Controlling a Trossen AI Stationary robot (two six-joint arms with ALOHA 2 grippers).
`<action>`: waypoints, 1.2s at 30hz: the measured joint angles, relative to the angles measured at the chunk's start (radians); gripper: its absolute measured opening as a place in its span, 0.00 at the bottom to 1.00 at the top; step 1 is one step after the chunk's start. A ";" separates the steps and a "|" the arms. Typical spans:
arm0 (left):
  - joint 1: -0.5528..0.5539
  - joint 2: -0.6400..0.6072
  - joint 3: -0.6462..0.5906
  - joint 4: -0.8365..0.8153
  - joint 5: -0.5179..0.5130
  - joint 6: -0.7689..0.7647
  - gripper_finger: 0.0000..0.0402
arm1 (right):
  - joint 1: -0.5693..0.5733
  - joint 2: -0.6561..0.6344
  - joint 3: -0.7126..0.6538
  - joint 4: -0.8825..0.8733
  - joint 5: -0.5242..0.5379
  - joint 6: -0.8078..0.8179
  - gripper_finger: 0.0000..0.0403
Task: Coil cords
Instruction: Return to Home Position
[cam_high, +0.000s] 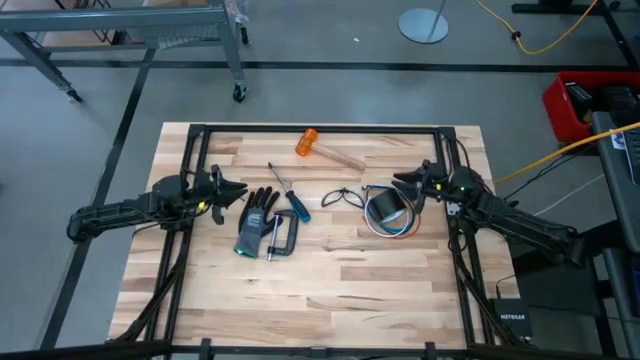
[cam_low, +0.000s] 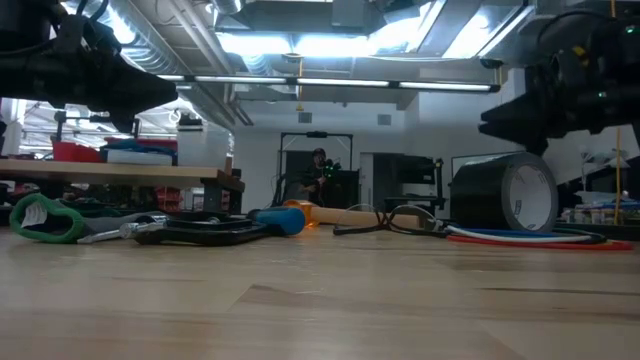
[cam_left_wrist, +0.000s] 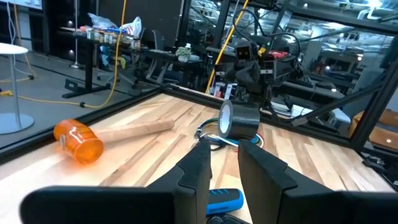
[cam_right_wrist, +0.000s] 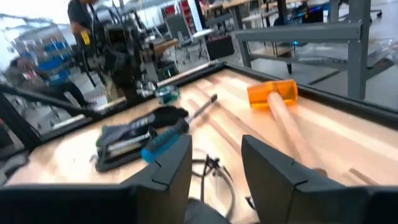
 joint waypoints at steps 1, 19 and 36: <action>0.000 0.000 0.000 0.000 0.000 0.001 0.18 | 0.000 0.000 0.000 -0.010 0.000 -0.011 0.35; 0.000 0.000 0.000 0.000 0.000 0.014 0.18 | 0.000 0.002 -0.003 -0.134 0.143 -0.088 0.35; 0.000 0.000 0.000 0.000 0.000 -0.041 0.18 | 0.000 0.002 -0.004 -0.135 0.141 -0.088 0.35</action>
